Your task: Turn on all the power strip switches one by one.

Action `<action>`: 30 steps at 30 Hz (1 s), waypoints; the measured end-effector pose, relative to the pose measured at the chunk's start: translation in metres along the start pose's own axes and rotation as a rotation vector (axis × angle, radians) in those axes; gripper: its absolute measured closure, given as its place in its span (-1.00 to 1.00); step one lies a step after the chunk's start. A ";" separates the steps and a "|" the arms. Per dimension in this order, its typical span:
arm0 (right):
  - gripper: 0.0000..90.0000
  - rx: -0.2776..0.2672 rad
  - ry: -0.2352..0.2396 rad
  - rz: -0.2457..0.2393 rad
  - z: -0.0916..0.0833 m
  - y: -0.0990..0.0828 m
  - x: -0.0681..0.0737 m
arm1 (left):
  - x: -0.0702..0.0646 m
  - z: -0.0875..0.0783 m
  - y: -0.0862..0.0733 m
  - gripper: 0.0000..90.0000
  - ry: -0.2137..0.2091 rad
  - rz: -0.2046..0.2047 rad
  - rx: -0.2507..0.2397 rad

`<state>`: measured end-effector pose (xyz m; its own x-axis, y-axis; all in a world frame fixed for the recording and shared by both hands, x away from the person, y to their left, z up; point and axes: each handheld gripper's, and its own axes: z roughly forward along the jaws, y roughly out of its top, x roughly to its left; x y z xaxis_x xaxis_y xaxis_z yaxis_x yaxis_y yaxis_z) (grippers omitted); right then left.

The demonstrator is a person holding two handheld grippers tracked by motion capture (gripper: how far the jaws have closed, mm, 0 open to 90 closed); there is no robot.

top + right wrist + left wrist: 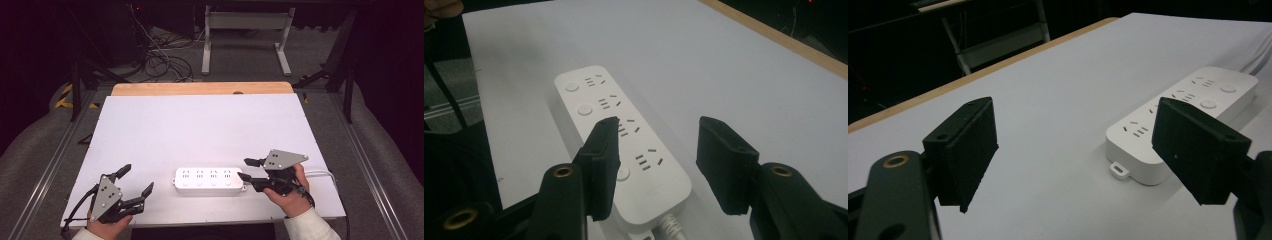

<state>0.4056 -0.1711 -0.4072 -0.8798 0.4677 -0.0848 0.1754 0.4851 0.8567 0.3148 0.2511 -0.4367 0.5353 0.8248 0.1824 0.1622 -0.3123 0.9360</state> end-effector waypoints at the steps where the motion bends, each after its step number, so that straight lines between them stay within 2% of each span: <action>1: 0.16 0.003 0.005 -0.003 0.002 0.002 0.000 | 0.000 0.000 0.000 -0.59 0.001 0.001 0.000; 10: 0.14 0.020 0.042 -0.022 0.020 0.013 0.005 | 0.000 0.000 0.000 -0.59 0.003 0.000 -0.002; 18: 0.13 0.032 0.072 -0.016 0.032 0.019 0.007 | 0.000 0.000 0.000 -0.59 0.004 0.004 -0.001; 22: 0.31 0.052 0.068 -0.002 0.035 0.019 0.008 | 0.000 0.000 0.000 -0.59 0.004 0.004 0.000; 23: 0.44 0.066 0.048 -0.014 0.035 0.019 0.009 | 0.000 0.000 0.000 -0.59 0.004 0.005 0.001; 24: 0.53 0.073 0.041 -0.017 0.035 0.020 0.009 | 0.000 0.000 0.000 -0.59 0.005 0.004 0.000; 25: 0.53 0.073 0.041 -0.017 0.035 0.020 0.009 | 0.000 0.000 0.000 -0.59 0.007 0.005 0.000; 26: 0.66 0.078 0.037 -0.019 0.034 0.020 0.009 | 0.000 0.000 0.000 -0.59 0.009 0.006 0.001; 27: 0.85 0.082 0.050 -0.023 0.034 0.021 0.009 | 0.000 0.000 0.000 -0.58 0.011 0.007 0.001; 28: 0.85 0.082 0.050 -0.023 0.034 0.021 0.009 | 0.000 0.000 0.000 -0.58 0.011 0.007 0.002; 29: 0.96 0.088 0.061 -0.030 0.033 0.021 0.009 | 0.000 0.000 0.000 -0.58 0.012 0.011 0.002; 30: 1.00 0.087 0.091 -0.030 0.033 0.021 0.009 | 0.000 0.000 0.000 -0.58 0.013 0.011 0.002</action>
<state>0.4163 -0.1324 -0.4069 -0.9210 0.3850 -0.0600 0.1822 0.5618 0.8070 0.3149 0.2511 -0.4369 0.5266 0.8272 0.1962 0.1580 -0.3220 0.9335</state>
